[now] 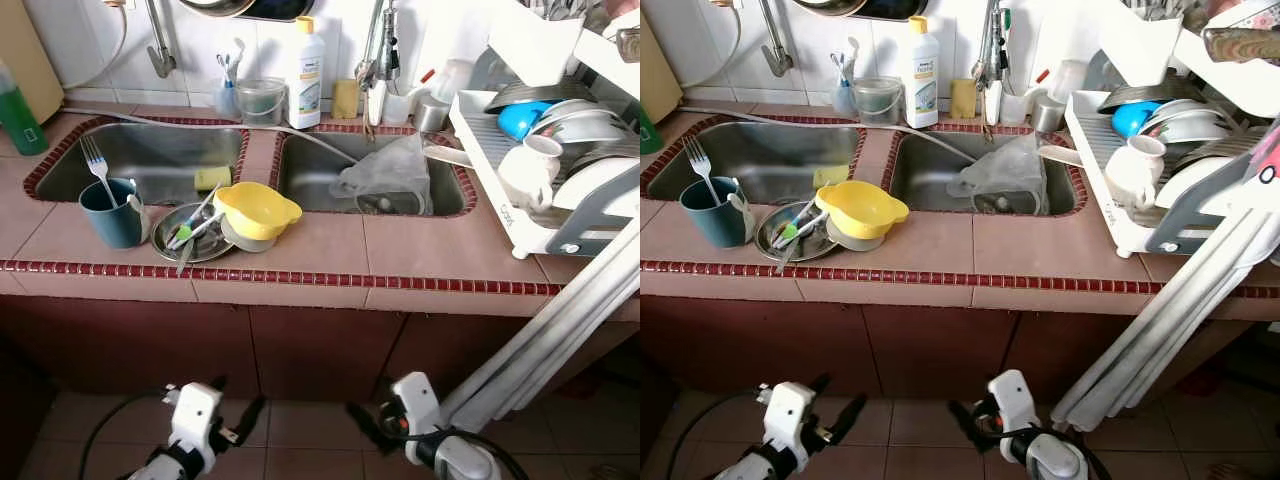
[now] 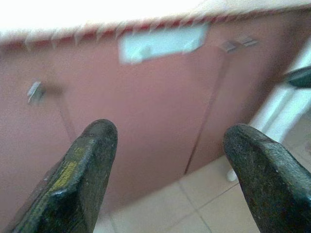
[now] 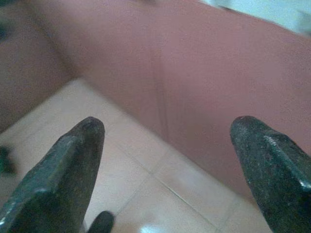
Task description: Kitchen organization
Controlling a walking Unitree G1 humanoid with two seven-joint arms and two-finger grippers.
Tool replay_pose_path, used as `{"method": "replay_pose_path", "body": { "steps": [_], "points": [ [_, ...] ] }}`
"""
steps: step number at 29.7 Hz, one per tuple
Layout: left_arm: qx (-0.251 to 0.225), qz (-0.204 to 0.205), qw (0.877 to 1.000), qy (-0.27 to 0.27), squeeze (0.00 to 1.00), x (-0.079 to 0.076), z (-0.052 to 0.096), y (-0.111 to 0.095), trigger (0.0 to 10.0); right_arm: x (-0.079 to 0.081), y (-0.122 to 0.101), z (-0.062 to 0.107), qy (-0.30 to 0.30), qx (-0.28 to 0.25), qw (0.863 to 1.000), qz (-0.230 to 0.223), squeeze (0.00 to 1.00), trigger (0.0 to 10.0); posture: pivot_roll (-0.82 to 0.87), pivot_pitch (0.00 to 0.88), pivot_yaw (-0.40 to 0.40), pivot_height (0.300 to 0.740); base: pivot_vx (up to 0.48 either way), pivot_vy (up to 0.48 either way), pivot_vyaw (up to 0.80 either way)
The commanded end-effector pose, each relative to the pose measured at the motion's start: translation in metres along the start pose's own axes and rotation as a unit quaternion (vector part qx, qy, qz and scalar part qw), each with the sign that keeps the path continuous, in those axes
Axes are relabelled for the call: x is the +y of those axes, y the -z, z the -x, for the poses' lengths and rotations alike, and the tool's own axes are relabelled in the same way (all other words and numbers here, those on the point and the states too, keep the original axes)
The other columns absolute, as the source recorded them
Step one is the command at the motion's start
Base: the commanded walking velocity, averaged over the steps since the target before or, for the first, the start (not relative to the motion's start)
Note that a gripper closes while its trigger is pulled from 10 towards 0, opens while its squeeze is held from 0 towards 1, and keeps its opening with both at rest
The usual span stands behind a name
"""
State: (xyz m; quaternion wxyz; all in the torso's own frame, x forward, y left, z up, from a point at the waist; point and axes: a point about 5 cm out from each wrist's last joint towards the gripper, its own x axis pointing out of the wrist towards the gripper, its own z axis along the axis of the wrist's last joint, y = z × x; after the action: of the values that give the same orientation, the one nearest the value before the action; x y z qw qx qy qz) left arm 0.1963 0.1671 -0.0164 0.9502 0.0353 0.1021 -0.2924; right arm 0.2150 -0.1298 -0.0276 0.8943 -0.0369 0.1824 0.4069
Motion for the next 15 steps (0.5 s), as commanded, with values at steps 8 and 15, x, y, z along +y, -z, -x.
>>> {"method": "replay_pose_path", "body": {
  "steps": [8, 15],
  "points": [
    [-0.046, -0.075, 0.993, 0.077, 0.00, 0.010, 0.010, -0.038, 10.0, -0.007, -0.035, 0.020, -0.150, -0.016, 0.987, 0.061, 0.00, 10.0, 0.05, 0.000, -0.044, 0.740, 0.000, 0.000, 0.00],
    [-0.120, -0.056, 0.991, 0.021, 0.00, 0.036, 0.003, -0.088, 10.0, -0.028, -0.095, 0.023, -0.125, -0.115, 0.984, 0.055, 0.00, 10.0, 0.06, 0.000, -0.047, 0.740, 0.000, 0.000, 0.00]
  ]
}}
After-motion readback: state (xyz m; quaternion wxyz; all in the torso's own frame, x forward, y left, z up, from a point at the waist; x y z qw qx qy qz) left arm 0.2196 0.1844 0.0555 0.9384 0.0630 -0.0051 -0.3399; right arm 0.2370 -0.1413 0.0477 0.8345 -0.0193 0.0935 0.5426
